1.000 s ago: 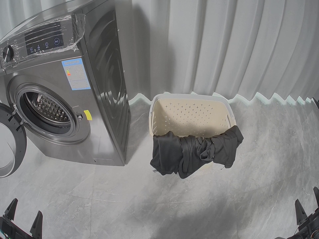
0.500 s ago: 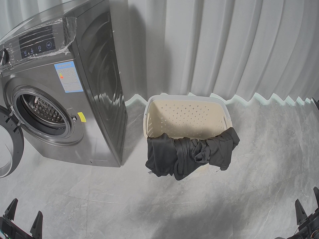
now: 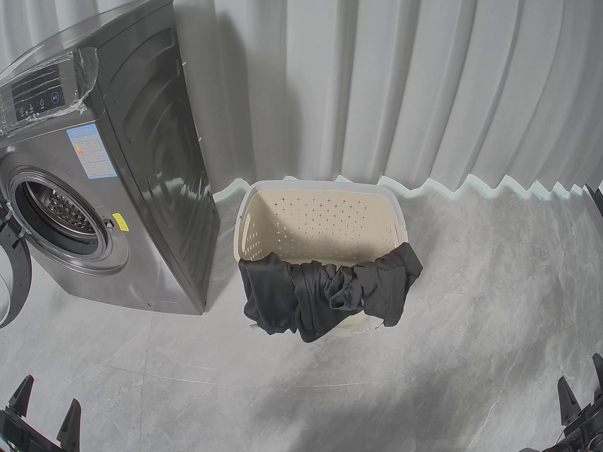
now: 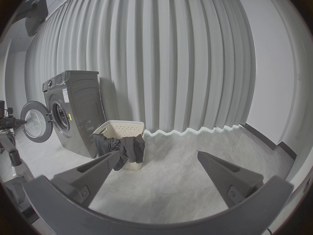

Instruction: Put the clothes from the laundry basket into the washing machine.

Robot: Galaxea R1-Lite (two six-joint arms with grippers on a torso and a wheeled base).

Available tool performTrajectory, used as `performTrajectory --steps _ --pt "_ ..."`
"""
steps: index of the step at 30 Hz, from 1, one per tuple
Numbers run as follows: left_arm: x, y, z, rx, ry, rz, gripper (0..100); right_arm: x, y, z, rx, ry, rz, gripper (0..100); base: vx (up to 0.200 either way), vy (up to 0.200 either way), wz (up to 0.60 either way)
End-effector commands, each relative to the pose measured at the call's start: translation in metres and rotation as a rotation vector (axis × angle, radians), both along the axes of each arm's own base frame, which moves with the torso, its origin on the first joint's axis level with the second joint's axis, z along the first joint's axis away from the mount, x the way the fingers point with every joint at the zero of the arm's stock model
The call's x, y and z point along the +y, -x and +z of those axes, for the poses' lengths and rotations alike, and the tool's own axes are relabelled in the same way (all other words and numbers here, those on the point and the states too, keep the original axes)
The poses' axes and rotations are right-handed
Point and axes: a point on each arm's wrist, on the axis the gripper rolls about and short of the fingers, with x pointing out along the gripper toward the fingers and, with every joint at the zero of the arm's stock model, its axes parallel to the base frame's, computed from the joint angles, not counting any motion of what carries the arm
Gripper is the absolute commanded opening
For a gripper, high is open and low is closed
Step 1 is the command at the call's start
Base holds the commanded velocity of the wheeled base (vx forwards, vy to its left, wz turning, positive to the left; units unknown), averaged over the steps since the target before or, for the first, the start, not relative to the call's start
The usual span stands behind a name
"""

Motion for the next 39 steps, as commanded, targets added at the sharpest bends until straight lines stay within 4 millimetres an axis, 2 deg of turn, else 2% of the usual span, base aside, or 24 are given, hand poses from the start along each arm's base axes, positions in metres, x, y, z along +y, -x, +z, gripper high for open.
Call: performTrajectory --steps 1,4,10,19,25,34,39 --pt "0.0 0.0 -0.0048 0.001 0.0 0.0 100 0.0 -0.0002 -0.0052 0.003 0.0 0.0 100 0.0 0.0 0.0" --pt "0.0 0.0 -0.0048 0.001 0.002 -0.001 100 0.0 -0.0002 -0.0052 0.003 0.0 0.0 100 0.0 0.0 0.0" --pt "0.0 -0.0001 -0.0048 0.002 0.002 0.0 100 0.0 -0.0002 -0.0052 0.003 0.0 0.0 100 0.2 0.0 0.0" --pt "0.0 0.0 -0.0048 0.001 0.003 0.0 100 0.0 -0.0002 -0.0052 0.003 0.0 0.0 100 0.0 0.0 0.0" --pt "0.0 0.0 -0.0048 0.001 0.003 0.0 100 0.0 -0.0002 -0.0052 0.003 0.0 0.0 100 0.2 0.0 0.0" --pt "0.0 0.0 -0.0048 0.001 0.003 0.0 100 0.0 -0.0002 -0.0052 0.003 0.0 0.0 100 0.0 0.0 0.0" --pt "0.0 -0.0001 -0.0048 0.002 0.005 0.002 100 0.0 -0.0002 -0.0052 0.003 0.0 0.0 100 0.2 0.0 0.0"
